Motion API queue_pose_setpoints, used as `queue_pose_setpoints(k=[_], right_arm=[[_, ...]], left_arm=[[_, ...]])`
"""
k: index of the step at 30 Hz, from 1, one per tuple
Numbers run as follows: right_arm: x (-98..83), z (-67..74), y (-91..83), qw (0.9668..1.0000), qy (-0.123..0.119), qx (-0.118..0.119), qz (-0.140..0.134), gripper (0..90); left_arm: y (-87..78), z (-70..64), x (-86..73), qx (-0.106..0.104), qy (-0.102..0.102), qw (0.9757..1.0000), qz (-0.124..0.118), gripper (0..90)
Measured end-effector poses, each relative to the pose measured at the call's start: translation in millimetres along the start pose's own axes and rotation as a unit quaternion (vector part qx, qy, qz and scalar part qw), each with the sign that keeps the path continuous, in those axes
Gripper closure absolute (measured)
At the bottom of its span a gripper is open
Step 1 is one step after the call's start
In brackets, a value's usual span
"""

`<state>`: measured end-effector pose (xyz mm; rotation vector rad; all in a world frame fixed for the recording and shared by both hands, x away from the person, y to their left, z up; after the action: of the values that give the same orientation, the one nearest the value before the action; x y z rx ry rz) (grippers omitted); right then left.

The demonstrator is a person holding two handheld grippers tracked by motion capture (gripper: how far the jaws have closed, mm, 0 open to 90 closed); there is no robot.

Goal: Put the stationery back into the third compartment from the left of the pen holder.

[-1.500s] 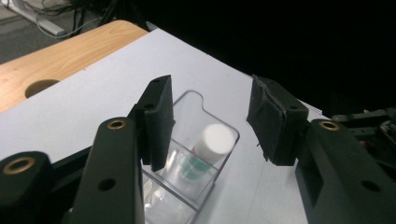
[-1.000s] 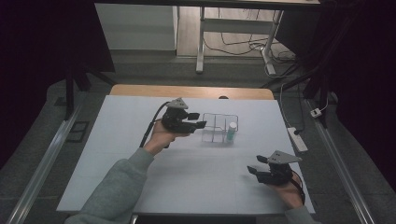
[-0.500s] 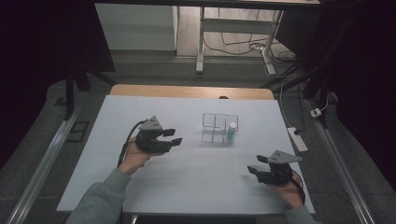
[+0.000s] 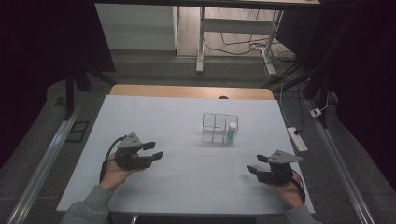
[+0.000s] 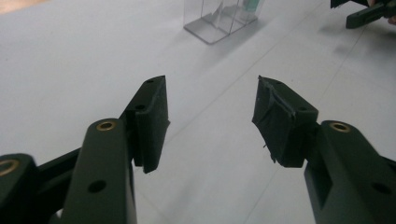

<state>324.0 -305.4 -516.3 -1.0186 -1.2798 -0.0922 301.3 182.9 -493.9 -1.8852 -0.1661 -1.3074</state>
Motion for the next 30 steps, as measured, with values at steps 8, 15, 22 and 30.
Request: queue_pose_setpoints(k=[8, 15, 22, 30], right_arm=[[0.1, -0.5, -0.4, 1.0000, -0.001, -0.002, 0.000, 37.9], [0.3, -0.4, -0.8, 1.0000, -0.003, -0.002, -0.002, 37.7], [0.6, -0.2, -1.6, 1.0000, -0.006, -0.002, -0.003, 37.7], [0.8, -0.2, -2.3, 1.0000, -0.008, -0.002, -0.004, 37.7]], left_arm=[[-11.3, 3.1, -26.8, 0.017, -0.002, 0.9998, 0.010, 41.3], [-16.4, 6.3, -39.6, 0.035, -0.016, 0.9992, 0.013, 37.2], [-15.3, 6.1, -41.0, 0.039, -0.009, 0.9990, 0.017, 35.3], [-18.4, 7.0, -42.6, 0.043, -0.013, 0.9989, 0.012, 34.2]])
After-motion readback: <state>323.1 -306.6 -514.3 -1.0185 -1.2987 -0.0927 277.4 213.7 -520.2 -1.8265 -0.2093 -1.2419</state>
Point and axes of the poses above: each handheld gripper's, and its own axes: y roughly forward along the jaws, x roughly out of its top, z roughly to its left, the point moved 1 cm from there along y, roughly forward along the jaws
